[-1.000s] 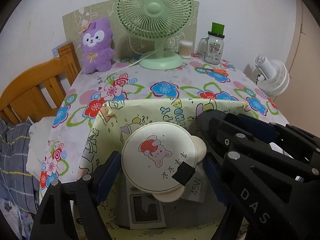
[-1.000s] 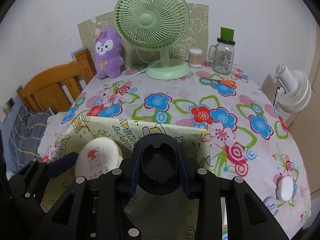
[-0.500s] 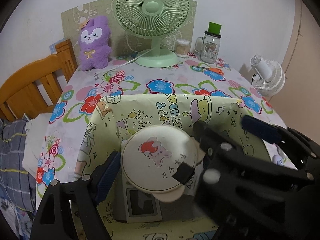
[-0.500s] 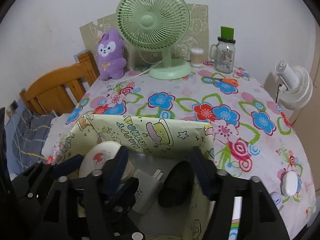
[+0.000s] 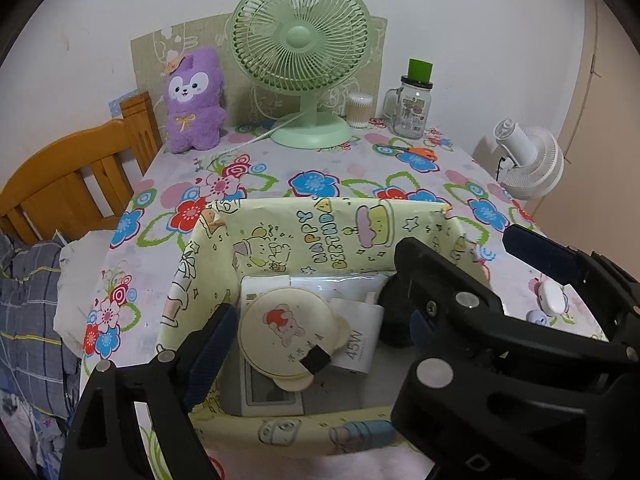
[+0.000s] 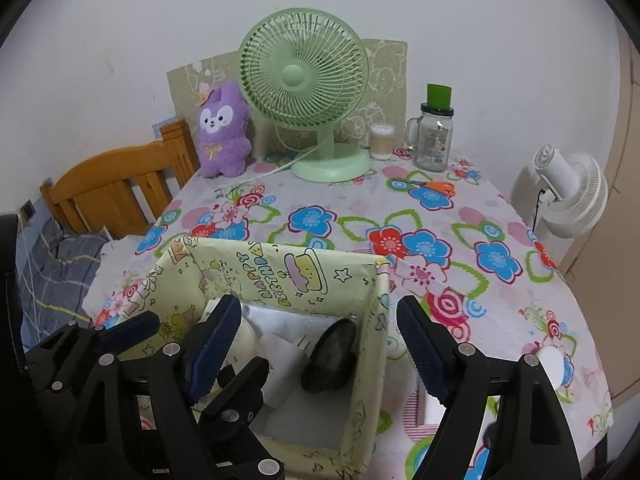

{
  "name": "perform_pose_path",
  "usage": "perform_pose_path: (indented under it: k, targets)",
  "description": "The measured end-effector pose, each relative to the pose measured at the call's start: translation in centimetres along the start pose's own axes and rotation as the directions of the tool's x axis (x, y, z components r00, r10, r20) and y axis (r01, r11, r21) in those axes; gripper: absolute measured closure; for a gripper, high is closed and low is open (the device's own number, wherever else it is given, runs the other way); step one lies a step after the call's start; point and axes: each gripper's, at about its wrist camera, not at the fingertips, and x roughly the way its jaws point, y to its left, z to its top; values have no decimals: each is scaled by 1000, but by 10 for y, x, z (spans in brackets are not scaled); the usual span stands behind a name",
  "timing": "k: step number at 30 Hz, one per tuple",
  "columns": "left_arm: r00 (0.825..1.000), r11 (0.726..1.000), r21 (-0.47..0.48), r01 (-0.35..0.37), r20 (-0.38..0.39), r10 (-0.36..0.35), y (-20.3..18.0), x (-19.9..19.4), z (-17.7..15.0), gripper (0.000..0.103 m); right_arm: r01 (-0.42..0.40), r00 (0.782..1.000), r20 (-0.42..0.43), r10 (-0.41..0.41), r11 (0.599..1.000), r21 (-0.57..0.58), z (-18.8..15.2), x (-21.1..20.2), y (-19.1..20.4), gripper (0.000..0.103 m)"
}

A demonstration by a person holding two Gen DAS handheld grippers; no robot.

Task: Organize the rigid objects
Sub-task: 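Open and withdraw both tools up out of the yellow box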

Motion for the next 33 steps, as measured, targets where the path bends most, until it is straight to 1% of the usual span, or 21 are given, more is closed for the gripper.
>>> perform_pose_path:
  k: [6,14,19,24,33]
  targets:
    - [1000,1000,8,6,17,-6,-13,-12,-1,12,-4,1000,16,4,1000,2,-2,-15,-9,20]
    - [999,1000,15,3,54,-4,-30,-28,-2,3,11,999,37,-10,1000,-6,-1,-35,-19,20]
    - [997,1000,22,1,71,-3,-40,-36,-2,3,13,999,51,-13,1000,-3,-2,-47,-27,20]
    - [997,1000,31,0,82,-3,-51,-42,-3,2,20,998,62,-20,1000,3,-3,-56,-36,18]
    - [995,999,41,18,96,-22,-71,-51,-2,0,36,996,80,-37,999,15,-5,-73,-52,15]
